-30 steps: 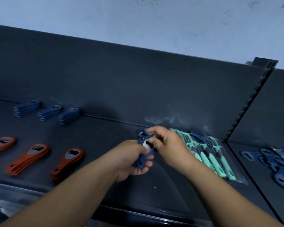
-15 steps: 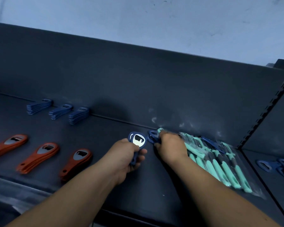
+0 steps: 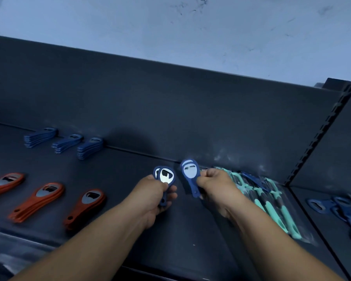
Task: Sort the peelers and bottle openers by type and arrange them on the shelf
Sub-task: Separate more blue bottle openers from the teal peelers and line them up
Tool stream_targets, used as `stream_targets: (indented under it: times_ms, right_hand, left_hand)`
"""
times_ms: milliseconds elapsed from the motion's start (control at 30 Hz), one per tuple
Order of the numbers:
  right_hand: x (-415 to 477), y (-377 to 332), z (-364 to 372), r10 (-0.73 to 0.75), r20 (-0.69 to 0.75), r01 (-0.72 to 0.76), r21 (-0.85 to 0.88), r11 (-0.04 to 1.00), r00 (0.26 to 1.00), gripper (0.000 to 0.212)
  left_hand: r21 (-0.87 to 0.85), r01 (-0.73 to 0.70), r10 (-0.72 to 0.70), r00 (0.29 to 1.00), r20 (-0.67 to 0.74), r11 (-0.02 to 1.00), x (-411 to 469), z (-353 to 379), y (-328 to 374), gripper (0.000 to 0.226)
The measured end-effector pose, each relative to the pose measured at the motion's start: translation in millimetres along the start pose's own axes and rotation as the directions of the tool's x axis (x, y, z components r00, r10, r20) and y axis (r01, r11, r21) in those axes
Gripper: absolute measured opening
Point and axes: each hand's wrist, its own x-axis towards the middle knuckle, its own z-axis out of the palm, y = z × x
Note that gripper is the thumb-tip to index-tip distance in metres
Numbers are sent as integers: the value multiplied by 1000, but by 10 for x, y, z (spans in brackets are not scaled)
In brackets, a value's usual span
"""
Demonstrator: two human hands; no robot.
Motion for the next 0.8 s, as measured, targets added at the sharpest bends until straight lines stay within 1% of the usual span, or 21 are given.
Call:
stream_targets:
  times_ms: [33,67,100,200,300,433,500,600,667,733,800]
  right_hand:
    - [-46,-28,10,34,55,-43,157,987,998,11]
    - [-91,-48,20,46,103,-69,242,968,994,16]
    - [-138,-67,39,41,142,-80,280,957,989,18]
    - [-233,-75,108,27,197,-85,296,951,980,18]
    - [-272,-34,151,14,150,-61,316,947,989,18]
    - [-277,30,139,-24,100,-9,320,947,995,22]
    - [-290,47,150,-59,92,25,328,944,994,15]
    - [-332,22,100,-104,90,62,386,921,990,16]
    - [-326,8,3,-93,66,60,392,918,993,15]
    - [-330,-27,-94,-91,44,70,348,935,995,16]
    - [-354,-52,-131,-110,101,71,326,943,989,11]
  left_hand:
    - [-5,-5,5,1000,-7,1000,1,28,-3,20]
    - [-9,-13,13,1000,-11,1000,1,60,-5,20]
    - [-15,-22,22,1000,-12,1000,-2,92,-5,20]
    - [-53,-35,34,999,-11,998,-31,192,-9,19]
    - [-86,-55,55,998,-4,995,-69,259,-27,18]
    - [-82,-110,112,993,19,990,-127,302,-61,20]
    - [-57,-155,158,986,45,986,-177,331,-72,20]
    - [-2,-214,214,976,51,977,-221,337,-54,17]
    - [12,-206,206,978,29,978,-216,310,-28,14]
    - [30,-169,168,986,18,985,-210,289,-20,13]
    - [48,-132,131,991,27,990,-224,303,-36,13]
